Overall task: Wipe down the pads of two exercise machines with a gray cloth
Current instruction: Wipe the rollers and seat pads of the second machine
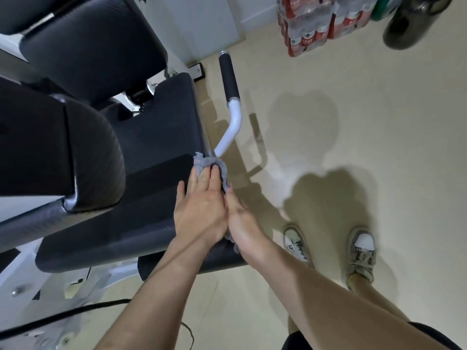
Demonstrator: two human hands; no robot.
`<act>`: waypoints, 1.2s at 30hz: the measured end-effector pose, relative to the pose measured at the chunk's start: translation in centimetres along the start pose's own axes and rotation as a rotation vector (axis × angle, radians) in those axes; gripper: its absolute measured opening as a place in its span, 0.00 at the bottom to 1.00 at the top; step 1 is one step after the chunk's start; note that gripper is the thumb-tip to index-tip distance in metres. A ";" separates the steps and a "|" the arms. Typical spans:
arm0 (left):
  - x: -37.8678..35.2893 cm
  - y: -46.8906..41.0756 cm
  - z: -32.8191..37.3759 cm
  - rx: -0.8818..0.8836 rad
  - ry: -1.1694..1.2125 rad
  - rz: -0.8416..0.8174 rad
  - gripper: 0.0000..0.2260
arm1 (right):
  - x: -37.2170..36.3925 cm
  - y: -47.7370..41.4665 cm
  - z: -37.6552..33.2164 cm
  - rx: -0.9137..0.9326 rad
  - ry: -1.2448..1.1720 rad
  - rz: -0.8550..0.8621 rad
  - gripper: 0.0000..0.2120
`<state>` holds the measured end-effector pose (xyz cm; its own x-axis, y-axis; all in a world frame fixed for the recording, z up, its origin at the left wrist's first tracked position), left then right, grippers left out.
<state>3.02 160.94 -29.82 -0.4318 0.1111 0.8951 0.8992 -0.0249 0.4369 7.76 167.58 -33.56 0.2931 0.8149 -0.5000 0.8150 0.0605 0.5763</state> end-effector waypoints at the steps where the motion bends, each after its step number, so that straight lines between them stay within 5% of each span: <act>1: 0.0 -0.6 0.0 0.006 -0.036 0.003 0.27 | -0.4 -0.5 0.4 -0.062 -0.034 -0.008 0.19; 6: -0.7 -3.2 0.1 0.040 -0.033 0.023 0.28 | 0.1 -3.2 1.5 -0.046 0.051 0.031 0.18; 9: -1.3 -4.9 1.1 -0.006 0.475 -0.173 0.28 | 1.0 -3.2 2.2 0.040 0.197 -0.122 0.12; 13: -0.9 -5.1 0.9 0.103 0.003 0.107 0.29 | 0.9 -2.3 2.4 -0.073 0.182 0.036 0.16; 18: -0.6 1.4 0.9 0.034 0.028 0.105 0.31 | 2.0 1.5 2.4 -0.065 0.486 0.048 0.15; 23: 0.4 3.8 0.7 -0.025 0.147 0.001 0.29 | 3.4 5.0 -2.7 -0.055 0.342 -0.003 0.14; 26: 2.7 5.2 0.9 0.053 0.511 0.004 0.22 | 3.9 6.4 -8.2 -0.051 0.205 0.003 0.16; 30: 7.1 7.7 2.2 0.395 1.383 -0.148 0.13 | 3.7 7.5 -13.7 -0.050 0.090 0.078 0.13; 36: 14.8 10.5 5.2 0.296 2.221 -0.316 0.09 | 3.6 11.0 -21.9 0.043 0.165 0.069 0.09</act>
<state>6.49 167.51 -12.44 0.3003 -0.8511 -0.4306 0.6991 -0.1107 0.7064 6.83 183.79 -14.86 0.2659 0.9000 -0.3456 0.8176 -0.0206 0.5754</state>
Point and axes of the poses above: each hand's wrist, its own y-axis away from the middle knuckle, its own x-axis out of the back of the hand, z = x × y, the point moved 3 cm from there along -y, towards the middle knuckle, and after that the axes turned 9 degrees about x, right-handed, at the moved point
